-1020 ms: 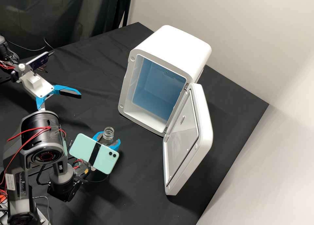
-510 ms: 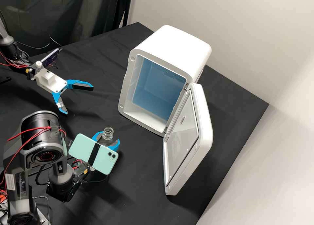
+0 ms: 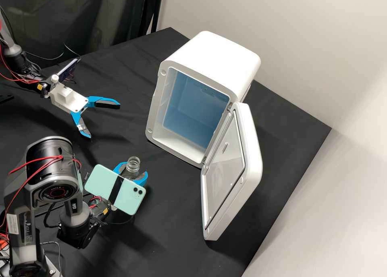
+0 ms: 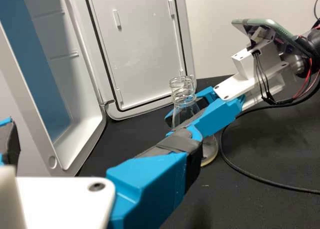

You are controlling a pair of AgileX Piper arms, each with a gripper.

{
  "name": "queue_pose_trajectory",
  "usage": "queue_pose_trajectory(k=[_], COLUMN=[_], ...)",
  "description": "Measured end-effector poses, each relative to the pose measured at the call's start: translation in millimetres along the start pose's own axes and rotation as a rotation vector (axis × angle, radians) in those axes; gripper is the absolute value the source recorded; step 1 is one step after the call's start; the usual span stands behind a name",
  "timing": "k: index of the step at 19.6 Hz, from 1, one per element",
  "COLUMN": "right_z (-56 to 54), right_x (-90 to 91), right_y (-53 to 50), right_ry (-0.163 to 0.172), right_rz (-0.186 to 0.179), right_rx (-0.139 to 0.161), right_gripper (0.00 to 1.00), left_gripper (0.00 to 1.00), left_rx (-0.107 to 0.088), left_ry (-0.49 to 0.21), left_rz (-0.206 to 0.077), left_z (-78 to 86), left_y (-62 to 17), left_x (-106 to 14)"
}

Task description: Place the flask in the incubator

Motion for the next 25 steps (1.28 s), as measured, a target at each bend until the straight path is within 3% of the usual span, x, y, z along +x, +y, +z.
queue_pose_trajectory(k=[6, 13, 19, 25], right_z=[9.6, 26.8, 33.0, 44.7], right_x=[-1.3, 4.1, 9.3, 25.8], right_y=[3.6, 16.3, 24.3, 41.5], right_ry=[-0.015, -0.037, -0.049, -0.126], right_rz=[0.027, 0.078, 0.107, 0.19], right_rx=[0.032, 0.046, 0.042, 0.074], right_gripper=[0.0, 0.0, 0.0, 0.0], left_gripper=[1.0, 1.0, 1.0, 1.0], left_rx=[0.0, 0.0, 0.0, -0.003], left_ry=[0.0, 0.0, 0.0, 0.0], left_rz=[0.0, 0.0, 0.0, -0.007], left_z=[0.0, 0.0, 0.0, -0.3], left_y=[0.0, 0.0, 0.0, -2.1], left_x=[0.0, 0.0, 0.0, 0.4])
